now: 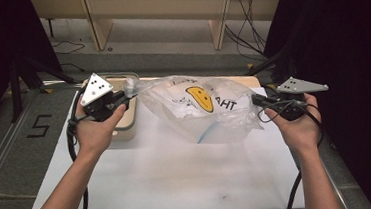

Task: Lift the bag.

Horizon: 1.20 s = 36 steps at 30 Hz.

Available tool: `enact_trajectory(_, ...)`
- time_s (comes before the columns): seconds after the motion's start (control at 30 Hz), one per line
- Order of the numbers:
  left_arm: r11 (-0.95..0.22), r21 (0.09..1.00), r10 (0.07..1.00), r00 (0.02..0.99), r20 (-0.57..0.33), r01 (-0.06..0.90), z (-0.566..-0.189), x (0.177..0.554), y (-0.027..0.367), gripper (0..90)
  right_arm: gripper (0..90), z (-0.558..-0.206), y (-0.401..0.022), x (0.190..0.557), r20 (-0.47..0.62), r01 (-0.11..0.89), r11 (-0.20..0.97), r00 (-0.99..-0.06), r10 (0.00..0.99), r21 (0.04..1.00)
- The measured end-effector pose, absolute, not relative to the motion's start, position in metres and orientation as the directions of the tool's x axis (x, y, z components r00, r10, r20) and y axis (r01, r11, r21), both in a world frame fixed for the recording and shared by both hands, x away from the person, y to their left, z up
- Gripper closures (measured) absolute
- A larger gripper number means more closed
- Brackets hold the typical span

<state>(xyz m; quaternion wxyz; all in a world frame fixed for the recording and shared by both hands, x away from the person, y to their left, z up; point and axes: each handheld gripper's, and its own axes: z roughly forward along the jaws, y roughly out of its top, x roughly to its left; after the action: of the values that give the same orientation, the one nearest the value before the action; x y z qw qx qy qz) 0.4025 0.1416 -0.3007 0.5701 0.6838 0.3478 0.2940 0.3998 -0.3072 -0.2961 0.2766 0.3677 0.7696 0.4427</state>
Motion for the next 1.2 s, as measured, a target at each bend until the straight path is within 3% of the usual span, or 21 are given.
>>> enact_trajectory(0.5,-0.119,0.978,0.836,0.549,0.005,0.173,-0.321,0.443,0.126,88.5,89.2,-0.325,-0.31,0.429,-0.144,0.38,0.354,-0.482,0.864,0.855)
enact_trajectory(0.9,-0.105,0.98,0.836,0.549,-0.006,0.17,-0.32,0.445,0.123,88.9,88.6,-0.329,-0.313,0.432,-0.083,0.386,0.3,-0.486,0.87,0.873)
enact_trajectory(1.0,-0.119,0.978,0.835,0.55,0.006,0.17,-0.32,0.445,0.122,88.9,79.5,-0.33,-0.313,0.432,-0.066,0.399,0.3,-0.504,0.861,0.867)
enact_trajectory(1.2,-0.132,0.974,0.833,0.554,0.007,0.185,-0.324,0.447,0.117,88.9,46.1,-0.33,-0.308,0.42,-0.045,0.368,0.279,-0.532,0.846,0.887)
